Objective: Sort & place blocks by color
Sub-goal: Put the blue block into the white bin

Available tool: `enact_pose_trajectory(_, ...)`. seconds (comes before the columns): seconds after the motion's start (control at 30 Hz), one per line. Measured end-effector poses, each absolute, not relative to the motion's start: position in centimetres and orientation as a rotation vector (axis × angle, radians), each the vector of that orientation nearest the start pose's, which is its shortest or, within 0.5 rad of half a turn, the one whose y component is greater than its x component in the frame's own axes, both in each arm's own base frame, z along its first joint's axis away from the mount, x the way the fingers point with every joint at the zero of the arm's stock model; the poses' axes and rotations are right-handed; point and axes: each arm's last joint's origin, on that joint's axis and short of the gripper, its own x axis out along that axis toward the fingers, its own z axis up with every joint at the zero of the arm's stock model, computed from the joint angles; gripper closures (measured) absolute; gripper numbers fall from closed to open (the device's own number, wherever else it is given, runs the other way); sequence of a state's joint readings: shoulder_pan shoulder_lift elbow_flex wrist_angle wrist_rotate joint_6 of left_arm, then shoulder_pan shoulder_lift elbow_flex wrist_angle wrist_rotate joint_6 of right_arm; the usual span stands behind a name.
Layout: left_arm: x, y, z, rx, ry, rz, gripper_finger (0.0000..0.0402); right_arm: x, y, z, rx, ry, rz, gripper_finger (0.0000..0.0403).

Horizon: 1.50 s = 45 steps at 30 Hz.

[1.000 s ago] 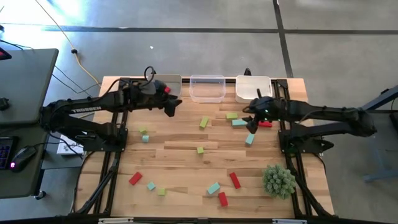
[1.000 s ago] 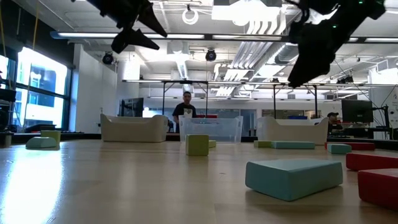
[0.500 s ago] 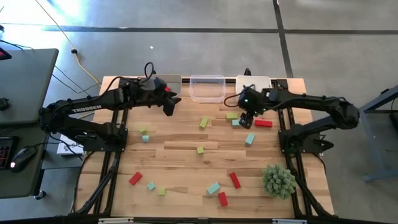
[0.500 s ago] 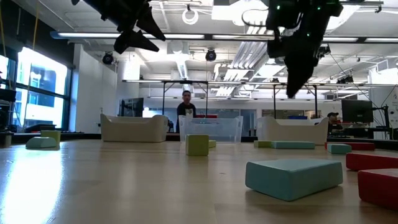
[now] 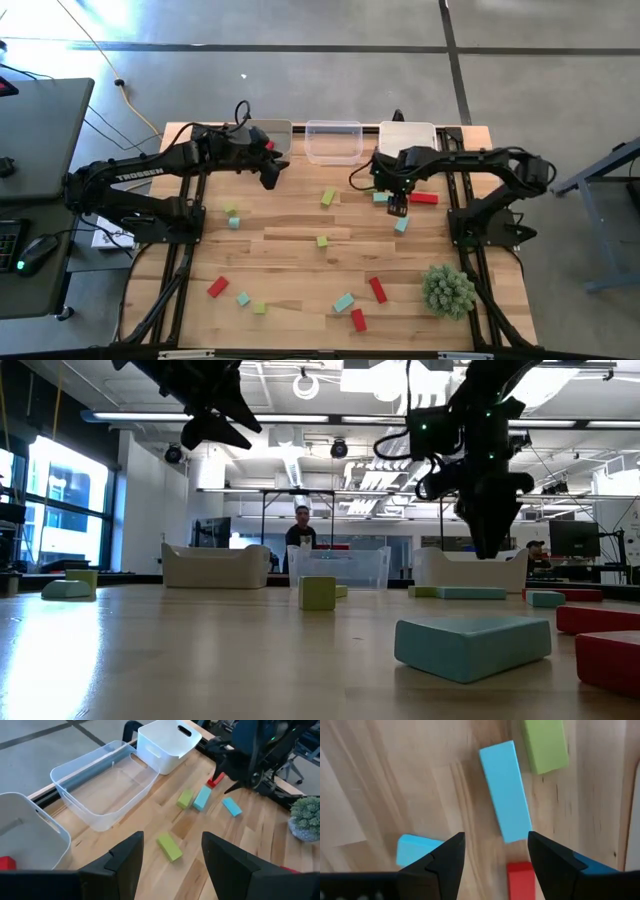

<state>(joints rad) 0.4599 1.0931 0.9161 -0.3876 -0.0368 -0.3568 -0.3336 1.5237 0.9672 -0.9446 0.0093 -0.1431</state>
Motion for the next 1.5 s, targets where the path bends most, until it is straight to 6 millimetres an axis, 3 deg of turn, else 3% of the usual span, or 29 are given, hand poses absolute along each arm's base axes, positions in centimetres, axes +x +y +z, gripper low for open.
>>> enact_pose_trajectory(0.33, 20.7, 10.4, 30.2, -0.448, 0.472, 0.576, 0.0211, 25.2, -8.8, 16.9, 0.064, 1.534, -0.078, 0.0197)
enact_pose_trajectory(0.6, 20.7, 10.4, 30.2, -0.433, 0.480, 0.573, 0.0211, 25.8, -9.7, 15.4, 0.038, 1.561, -0.140, 0.0197)
enact_pose_trajectory(1.0, 20.7, 10.4, 30.2, -0.433, 0.481, 0.573, 0.0211, 25.8, -11.0, 13.6, 0.135, 1.599, -0.127, 0.0199)
enact_pose_trajectory(1.1, 20.7, 10.4, 30.2, -0.434, 0.481, 0.573, 0.0211, 25.8, -11.1, 13.4, 0.149, 1.609, -0.123, 0.0219)
enact_pose_trajectory(1.3, 20.7, 10.4, 30.2, -0.434, 0.481, 0.573, 0.0211, 25.6, -11.0, 13.7, 0.172, 1.610, -0.140, 0.0306)
enact_pose_trajectory(1.5, 20.7, 10.4, 30.2, -0.434, 0.481, 0.573, 0.0211, 25.3, -10.8, 14.1, 0.221, 1.616, -0.143, 0.0306)
